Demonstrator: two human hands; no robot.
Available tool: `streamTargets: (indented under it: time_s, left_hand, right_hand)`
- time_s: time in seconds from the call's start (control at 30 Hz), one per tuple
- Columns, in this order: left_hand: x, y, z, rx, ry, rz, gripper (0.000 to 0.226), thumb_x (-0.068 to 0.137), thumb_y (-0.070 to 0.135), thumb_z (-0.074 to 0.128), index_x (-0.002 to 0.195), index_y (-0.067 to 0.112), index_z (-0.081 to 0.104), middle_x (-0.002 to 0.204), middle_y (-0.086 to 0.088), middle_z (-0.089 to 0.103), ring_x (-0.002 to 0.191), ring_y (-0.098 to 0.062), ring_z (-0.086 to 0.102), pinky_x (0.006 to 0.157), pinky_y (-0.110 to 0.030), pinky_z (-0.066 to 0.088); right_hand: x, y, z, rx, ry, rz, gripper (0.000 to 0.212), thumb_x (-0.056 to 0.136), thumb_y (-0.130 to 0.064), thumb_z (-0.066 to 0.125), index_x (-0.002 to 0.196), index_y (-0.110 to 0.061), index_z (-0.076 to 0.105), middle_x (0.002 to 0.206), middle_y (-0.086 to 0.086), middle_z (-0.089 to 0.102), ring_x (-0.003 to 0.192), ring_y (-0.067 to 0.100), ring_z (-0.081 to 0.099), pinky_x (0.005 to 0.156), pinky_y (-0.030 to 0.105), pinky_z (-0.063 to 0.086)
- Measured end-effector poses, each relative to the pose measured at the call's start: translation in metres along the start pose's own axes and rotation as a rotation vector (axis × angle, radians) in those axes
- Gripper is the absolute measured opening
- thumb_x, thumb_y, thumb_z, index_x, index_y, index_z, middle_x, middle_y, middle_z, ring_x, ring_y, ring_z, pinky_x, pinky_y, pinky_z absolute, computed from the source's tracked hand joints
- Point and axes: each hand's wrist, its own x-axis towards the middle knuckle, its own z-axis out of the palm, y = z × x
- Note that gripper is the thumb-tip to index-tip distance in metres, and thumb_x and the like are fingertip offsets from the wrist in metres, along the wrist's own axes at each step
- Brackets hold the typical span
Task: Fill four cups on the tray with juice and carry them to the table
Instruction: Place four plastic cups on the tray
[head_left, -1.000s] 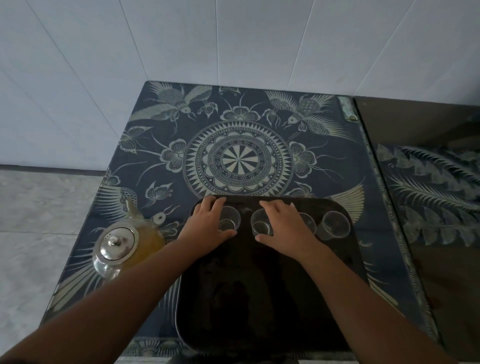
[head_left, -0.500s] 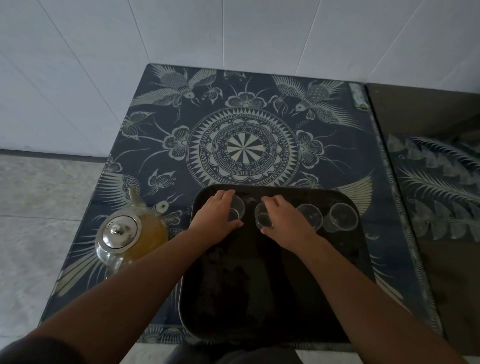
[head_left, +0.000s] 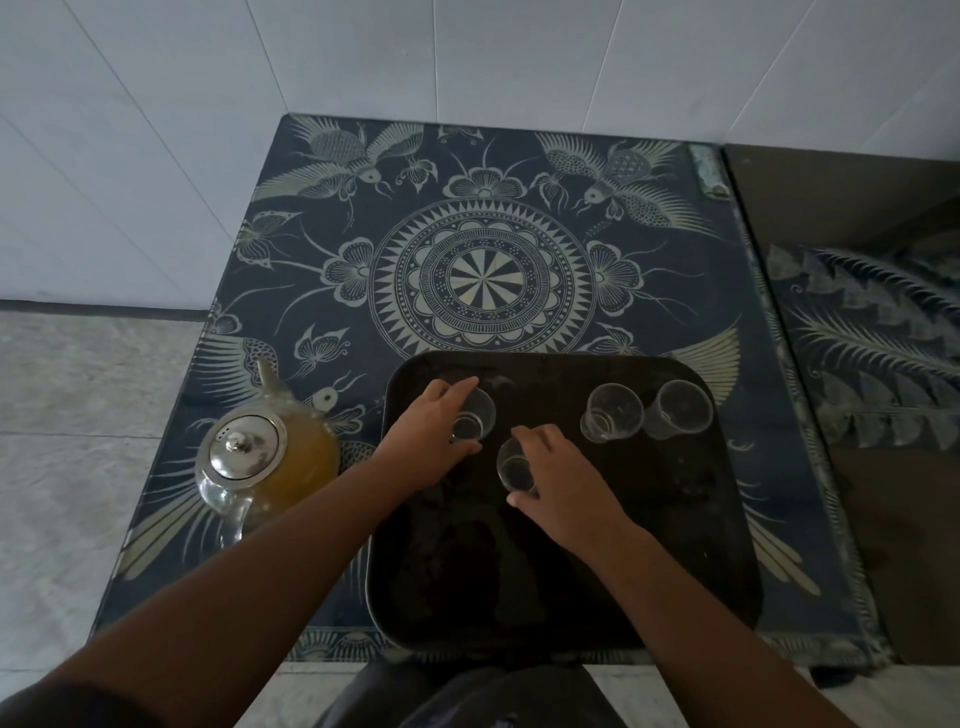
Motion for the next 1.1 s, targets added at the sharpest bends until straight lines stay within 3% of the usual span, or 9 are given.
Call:
streamTargets:
  time_s: [0.37,0.53,0.87,1.1]
  left_hand:
    - [-0.001,-0.001,0.004,-0.094,-0.006,-0.016,0.087,0.082,0.025,0.086,0.154,0.017,0.038,0.145,-0.004,0.051,0.133,-0.02,0.054,0.111,-0.039,0.048]
    - [-0.001,-0.002,0.004,-0.142,-0.013,-0.036,0.085,0.082,0.022,0.086,0.154,0.019,0.039,0.145,-0.004,0.051,0.129,-0.019,0.055,0.098,-0.025,0.042]
    - [-0.002,-0.002,0.006,-0.139,-0.045,-0.013,0.091,0.086,0.022,0.083,0.16,0.019,0.031,0.151,-0.005,0.047,0.136,-0.02,0.051,0.104,-0.025,0.04]
    - [0.0,-0.001,0.007,-0.139,-0.075,-0.018,0.094,0.085,0.02,0.083,0.162,0.02,0.028,0.152,-0.006,0.045,0.139,-0.021,0.048,0.107,-0.027,0.04]
  right_hand:
    - [-0.039,-0.032,0.04,0.124,0.082,-0.064,0.081,0.084,-0.036,0.076,0.151,-0.02,0.033,0.14,-0.004,0.041,0.125,0.01,0.047,0.101,0.024,0.046]
    - [-0.048,-0.044,0.053,0.141,0.079,-0.08,0.082,0.085,-0.036,0.076,0.152,-0.021,0.031,0.142,-0.004,0.038,0.129,0.011,0.044,0.1,0.021,0.045]
    - [-0.056,-0.048,0.061,0.141,0.073,-0.09,0.082,0.086,-0.038,0.075,0.151,-0.024,0.028,0.143,-0.004,0.036,0.13,0.011,0.044,0.099,0.025,0.049]
    - [-0.056,-0.048,0.056,0.142,0.07,-0.072,0.088,0.087,-0.039,0.074,0.156,-0.025,0.02,0.145,-0.006,0.034,0.132,0.007,0.041,0.101,0.02,0.045]
